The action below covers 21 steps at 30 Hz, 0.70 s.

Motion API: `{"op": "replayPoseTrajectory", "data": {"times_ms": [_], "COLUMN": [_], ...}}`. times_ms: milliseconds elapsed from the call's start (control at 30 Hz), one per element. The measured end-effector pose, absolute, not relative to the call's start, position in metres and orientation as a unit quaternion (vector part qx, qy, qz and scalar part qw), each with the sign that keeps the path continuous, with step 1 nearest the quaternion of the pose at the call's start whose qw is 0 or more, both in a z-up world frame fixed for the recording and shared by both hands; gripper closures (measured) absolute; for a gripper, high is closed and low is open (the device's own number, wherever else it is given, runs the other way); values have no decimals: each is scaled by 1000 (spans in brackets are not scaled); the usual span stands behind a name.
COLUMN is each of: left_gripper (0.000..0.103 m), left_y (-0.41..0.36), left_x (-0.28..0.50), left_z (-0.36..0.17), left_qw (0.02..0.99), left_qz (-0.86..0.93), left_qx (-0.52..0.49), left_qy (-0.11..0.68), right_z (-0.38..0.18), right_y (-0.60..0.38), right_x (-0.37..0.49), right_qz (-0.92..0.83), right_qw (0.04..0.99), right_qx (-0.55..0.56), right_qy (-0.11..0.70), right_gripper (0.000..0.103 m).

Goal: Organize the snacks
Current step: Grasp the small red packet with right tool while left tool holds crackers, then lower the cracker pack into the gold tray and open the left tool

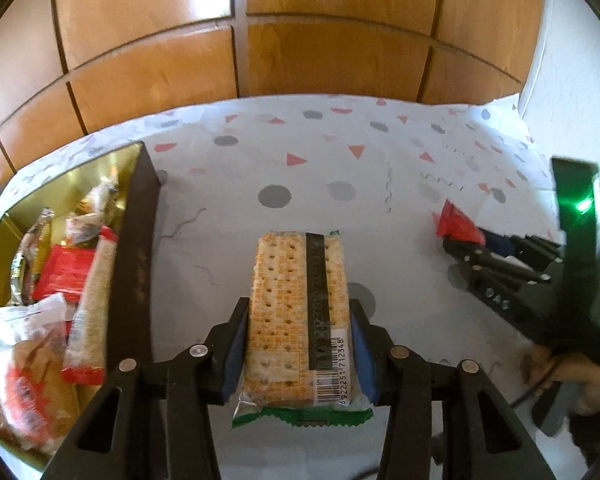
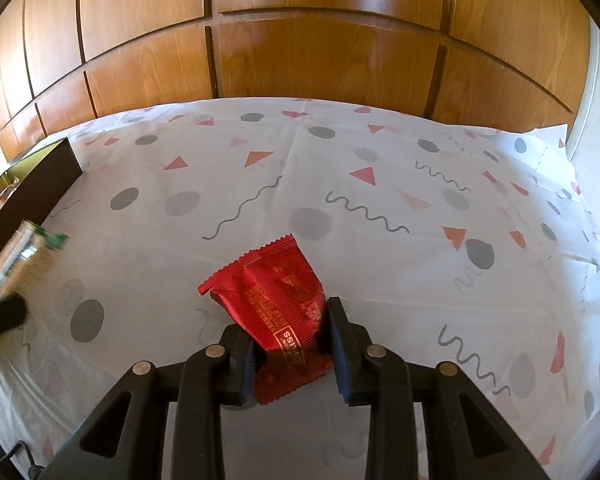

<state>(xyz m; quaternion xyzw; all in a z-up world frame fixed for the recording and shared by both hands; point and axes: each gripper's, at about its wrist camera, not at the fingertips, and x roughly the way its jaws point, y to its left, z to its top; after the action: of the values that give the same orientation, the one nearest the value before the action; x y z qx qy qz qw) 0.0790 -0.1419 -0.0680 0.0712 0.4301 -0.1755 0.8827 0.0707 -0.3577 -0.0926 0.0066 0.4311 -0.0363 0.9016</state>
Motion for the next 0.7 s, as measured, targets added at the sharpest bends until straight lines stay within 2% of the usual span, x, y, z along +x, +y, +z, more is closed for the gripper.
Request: {"op": "replayPoseTrajectory", "data": {"times_ms": [400, 700], "left_gripper": [56, 56], "left_y": [-103, 10], "left_x": [58, 62], "left_z": [-30, 2], "left_qw": [900, 915], "left_qz": [-160, -77], "left_qx": [51, -42], "left_qy": [402, 393], "right_z": [-93, -93], "right_y": [-353, -349], "right_x": [68, 68], "right_qz": [-47, -52], "right_qw": [903, 903], "right_qx": [-10, -17], "right_qy": [426, 425], "right_gripper": [72, 72]}}
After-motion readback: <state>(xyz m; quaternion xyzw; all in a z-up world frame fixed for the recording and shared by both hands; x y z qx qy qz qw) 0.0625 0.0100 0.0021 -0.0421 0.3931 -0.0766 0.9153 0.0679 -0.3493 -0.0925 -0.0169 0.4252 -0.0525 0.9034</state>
